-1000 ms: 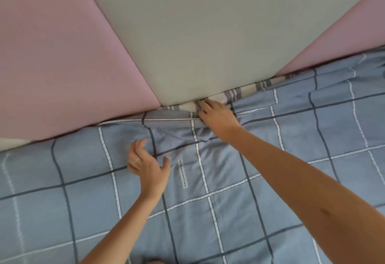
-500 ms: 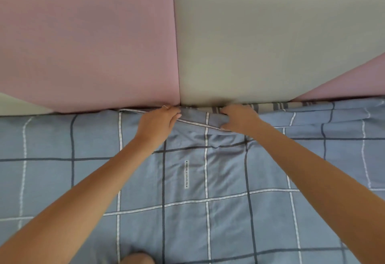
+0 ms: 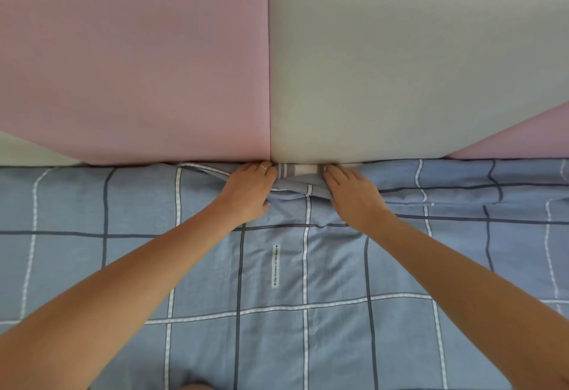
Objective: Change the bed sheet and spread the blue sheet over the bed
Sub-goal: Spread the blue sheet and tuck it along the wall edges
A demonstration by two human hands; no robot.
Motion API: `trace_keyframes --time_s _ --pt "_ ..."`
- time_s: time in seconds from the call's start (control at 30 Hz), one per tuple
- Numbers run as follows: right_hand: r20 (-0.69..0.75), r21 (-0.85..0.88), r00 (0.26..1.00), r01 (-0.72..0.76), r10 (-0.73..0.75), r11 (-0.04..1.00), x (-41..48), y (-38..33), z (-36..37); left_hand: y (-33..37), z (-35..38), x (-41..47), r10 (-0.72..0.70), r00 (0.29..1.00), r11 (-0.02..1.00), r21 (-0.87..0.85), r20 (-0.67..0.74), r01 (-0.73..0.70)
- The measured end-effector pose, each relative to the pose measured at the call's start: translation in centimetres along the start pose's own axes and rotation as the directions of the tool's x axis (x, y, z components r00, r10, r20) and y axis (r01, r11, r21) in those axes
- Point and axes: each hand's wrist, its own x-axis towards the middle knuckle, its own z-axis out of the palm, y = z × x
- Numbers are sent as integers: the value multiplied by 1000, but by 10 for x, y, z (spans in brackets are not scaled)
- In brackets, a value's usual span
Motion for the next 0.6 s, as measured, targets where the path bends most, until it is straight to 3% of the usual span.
trace_keyframes --time_s 0.1,0.2,0.3,0.47,0.6 --pt "144 186 988 -73 46 980 7 -1 -7 3 -2 7 -17 1000 1000 6 12 17" --pt "328 285 928 -276 178 918 33 -2 -22 5 -8 14 -87 996 988 -122 34 90" --pt "472 378 861 -389 186 840 51 7 -33 4 -21 17 -102 990 960 -251 98 124" --pt "578 451 814 -376 57 809 33 12 -47 -11 -47 20 -63 938 852 -470 340 228" --pt "561 442 816 -439 142 782 31 14 -52 -12 -61 23 -77 885 799 -503 459 330"
